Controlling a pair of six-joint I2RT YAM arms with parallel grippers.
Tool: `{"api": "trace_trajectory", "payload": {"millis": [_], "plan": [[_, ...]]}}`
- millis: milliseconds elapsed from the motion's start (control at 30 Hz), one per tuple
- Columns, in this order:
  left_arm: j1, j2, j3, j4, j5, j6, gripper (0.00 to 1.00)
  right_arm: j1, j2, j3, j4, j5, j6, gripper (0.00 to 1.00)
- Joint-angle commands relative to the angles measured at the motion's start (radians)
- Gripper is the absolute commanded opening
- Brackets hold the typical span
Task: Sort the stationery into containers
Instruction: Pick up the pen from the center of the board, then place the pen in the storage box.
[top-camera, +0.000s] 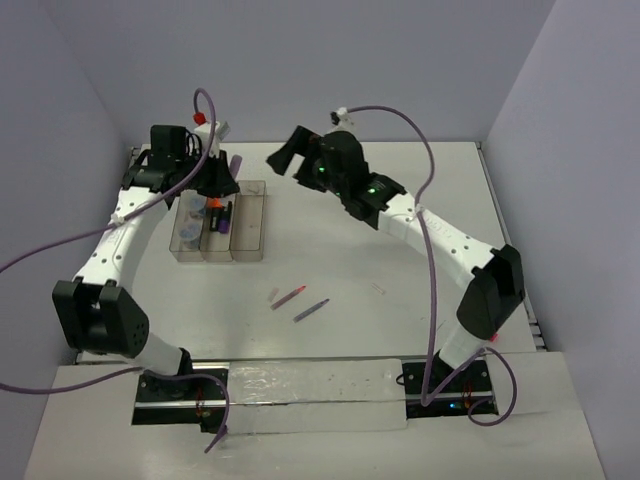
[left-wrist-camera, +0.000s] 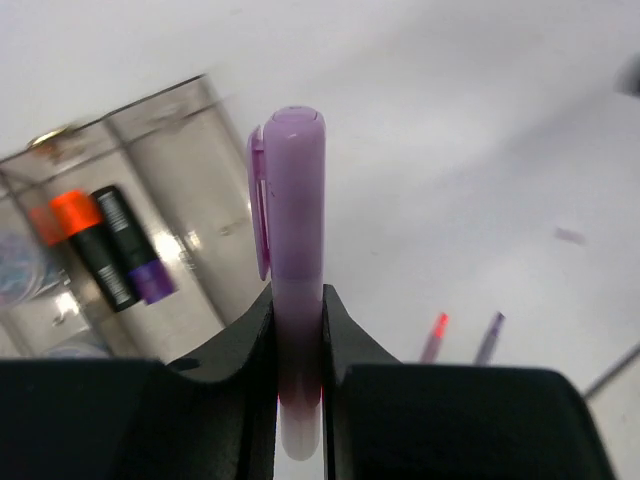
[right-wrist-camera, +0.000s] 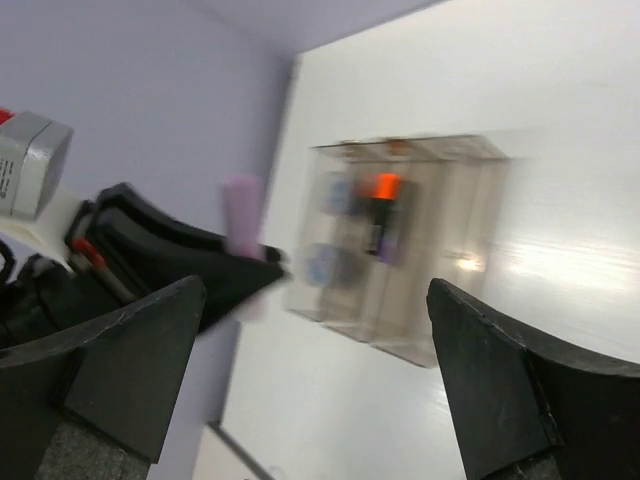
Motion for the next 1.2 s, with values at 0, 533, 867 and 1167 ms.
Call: {"api": "trace_trajectory", "payload": {"millis": [0,533,867,1167], "plan": [[0.057,0.089,-0.046,0.056,-0.147,-0.082,0.00,-0.142,-0.178,-0.174,-0.002,-0.026,-0.020,1.00],[0.084,0.310,-0.101,0.126,-0.295,-0.123,0.35,-0.465,-0.705,-0.675,-0.421,0.311,0.041,1.00],[0.088,0.318,-0.140,0.147,-0.315,-0.113,0.47,-0.631,-0.742,-0.745,-0.651,0.282,0.247,0.99],[0.088,0.223,-0.071,0.087,-0.237,-0.122,0.49,-0.865,-0.767,-0.828,-0.766,0.211,0.315,0.96]]}}
